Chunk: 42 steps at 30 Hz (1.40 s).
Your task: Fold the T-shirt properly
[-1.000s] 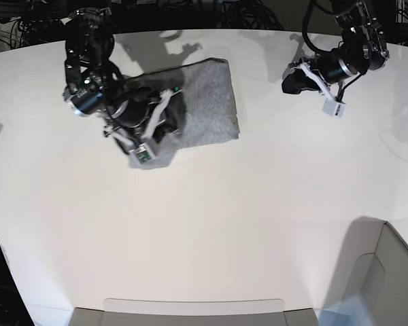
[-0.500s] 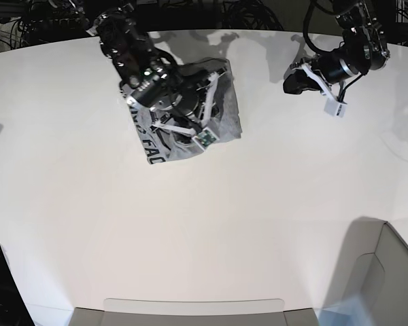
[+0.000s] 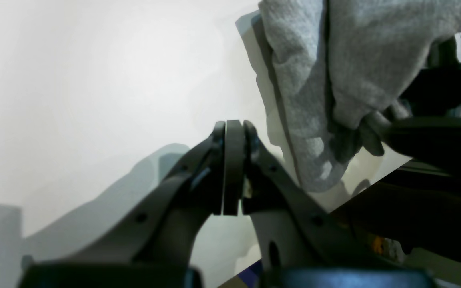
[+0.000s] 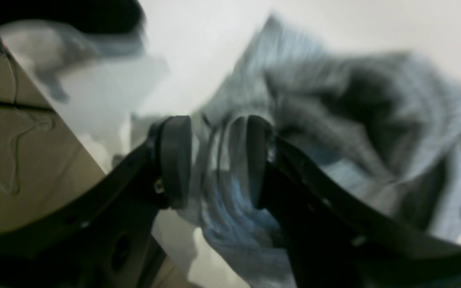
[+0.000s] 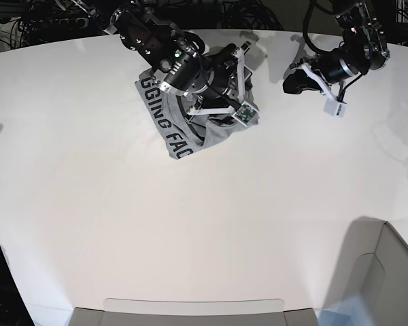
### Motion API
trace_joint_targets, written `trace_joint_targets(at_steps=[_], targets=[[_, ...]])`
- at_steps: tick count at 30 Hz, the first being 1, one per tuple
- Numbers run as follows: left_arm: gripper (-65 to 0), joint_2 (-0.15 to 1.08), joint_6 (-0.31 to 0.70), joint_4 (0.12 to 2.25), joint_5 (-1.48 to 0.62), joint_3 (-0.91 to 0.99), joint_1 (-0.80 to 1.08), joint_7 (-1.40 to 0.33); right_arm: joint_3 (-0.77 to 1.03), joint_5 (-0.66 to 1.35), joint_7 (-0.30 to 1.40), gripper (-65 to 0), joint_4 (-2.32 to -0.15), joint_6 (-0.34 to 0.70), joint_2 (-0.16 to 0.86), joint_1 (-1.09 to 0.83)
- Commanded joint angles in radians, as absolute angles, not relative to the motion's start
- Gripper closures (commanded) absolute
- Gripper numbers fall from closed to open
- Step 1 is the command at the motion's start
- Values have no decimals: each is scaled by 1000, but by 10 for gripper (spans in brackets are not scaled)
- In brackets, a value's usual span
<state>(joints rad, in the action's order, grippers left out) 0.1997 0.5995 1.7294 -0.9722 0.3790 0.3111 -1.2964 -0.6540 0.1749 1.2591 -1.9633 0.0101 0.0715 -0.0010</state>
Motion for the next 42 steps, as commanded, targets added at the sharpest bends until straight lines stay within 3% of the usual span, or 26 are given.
trace_joint_targets(at_steps=[1, 8, 13, 16, 20, 22, 28, 34, 42], targets=[[0, 209, 607, 1744, -993, 384, 309, -1282, -653, 176, 1244, -237, -1998, 15, 61, 13], [0, 209, 602, 1744, -993, 386, 308, -1282, -645, 168, 1244, -237, -2064, 10, 71, 15], [0, 209, 602, 1744, -993, 381, 308, -1282, -466, 163, 1244, -225, -2066, 7, 90, 7], [0, 209, 602, 1742, -993, 381, 308, -1282, -372, 163, 1250, -155, -2066, 8, 94, 2], [0, 209, 602, 1718, -993, 384, 308, -1282, -360, 168, 1323, -2, -2063, 15, 142, -1], [0, 211, 601, 1684, -993, 386, 305, -1282, -366, 170, 1388, 0, -2060, 16, 140, -1], [0, 211, 601, 1624, -993, 386, 271, -1282, -506, 170, 1396, 0, -2058, 157, 147, -2], [0, 211, 601, 1624, -993, 386, 271, -1282, -668, 170, 1396, 0, -2057, 427, 130, 10], [0, 211, 601, 1624, -993, 386, 271, -1282, -668, 145, 1396, 0, -2060, 432, 85, 45]])
